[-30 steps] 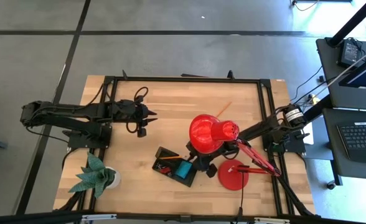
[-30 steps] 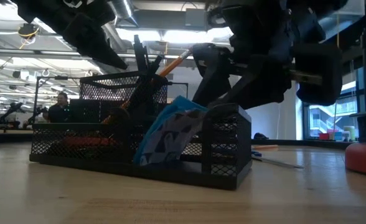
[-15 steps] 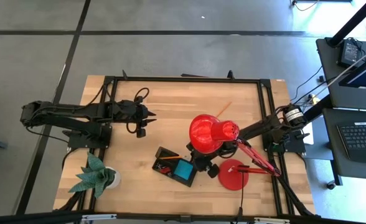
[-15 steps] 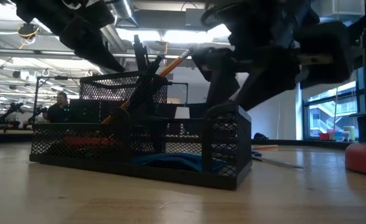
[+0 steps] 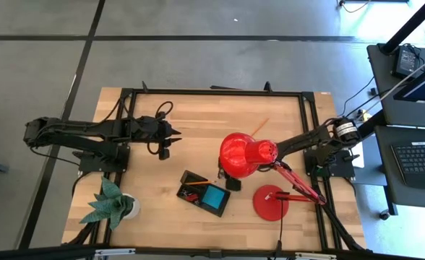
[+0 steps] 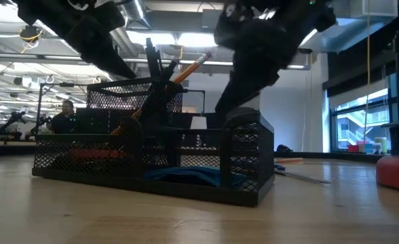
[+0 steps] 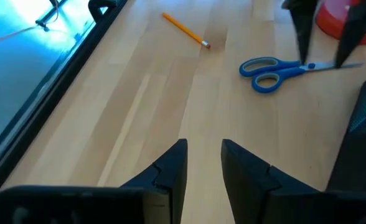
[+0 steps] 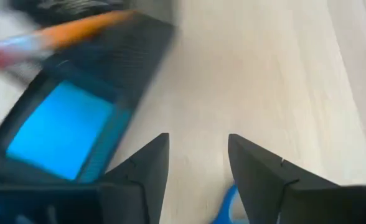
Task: Pick and place office supplies into organizer
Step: Put the blue scissor into the desk organizer
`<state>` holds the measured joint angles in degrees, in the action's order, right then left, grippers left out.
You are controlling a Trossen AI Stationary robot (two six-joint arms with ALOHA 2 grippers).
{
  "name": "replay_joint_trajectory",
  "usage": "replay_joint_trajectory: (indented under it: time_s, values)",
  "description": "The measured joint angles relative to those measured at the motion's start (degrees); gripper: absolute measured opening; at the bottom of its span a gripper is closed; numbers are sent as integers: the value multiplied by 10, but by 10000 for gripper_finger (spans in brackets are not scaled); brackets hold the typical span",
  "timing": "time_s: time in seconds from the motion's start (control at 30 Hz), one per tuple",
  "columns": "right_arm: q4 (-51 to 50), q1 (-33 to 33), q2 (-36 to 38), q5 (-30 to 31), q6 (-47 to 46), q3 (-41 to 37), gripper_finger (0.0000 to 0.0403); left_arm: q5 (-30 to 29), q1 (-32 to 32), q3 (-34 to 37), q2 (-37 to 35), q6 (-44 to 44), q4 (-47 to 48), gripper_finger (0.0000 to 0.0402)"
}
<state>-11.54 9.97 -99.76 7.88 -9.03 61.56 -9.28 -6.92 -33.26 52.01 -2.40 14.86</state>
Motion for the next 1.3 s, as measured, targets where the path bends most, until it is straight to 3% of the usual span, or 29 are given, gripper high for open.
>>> replay_joint_trajectory:
  time_s: [0.07, 0.63, 0.93, 1.3]
  values:
    - [-16, -10, 0, 1, -76, 0, 168, -1, 0, 0, 0, 21, -1, 92]
    - [-91, -58, -12, 3, -343, 0, 167, -13, 0, 0, 0, 82, 0, 92]
    - [-116, -61, -26, 26, -388, -1, 143, -13, 0, 0, 0, 67, 5, 92]
    - [-126, -61, -26, 19, -373, -1, 123, -13, 1, 0, 0, 66, 17, 92]
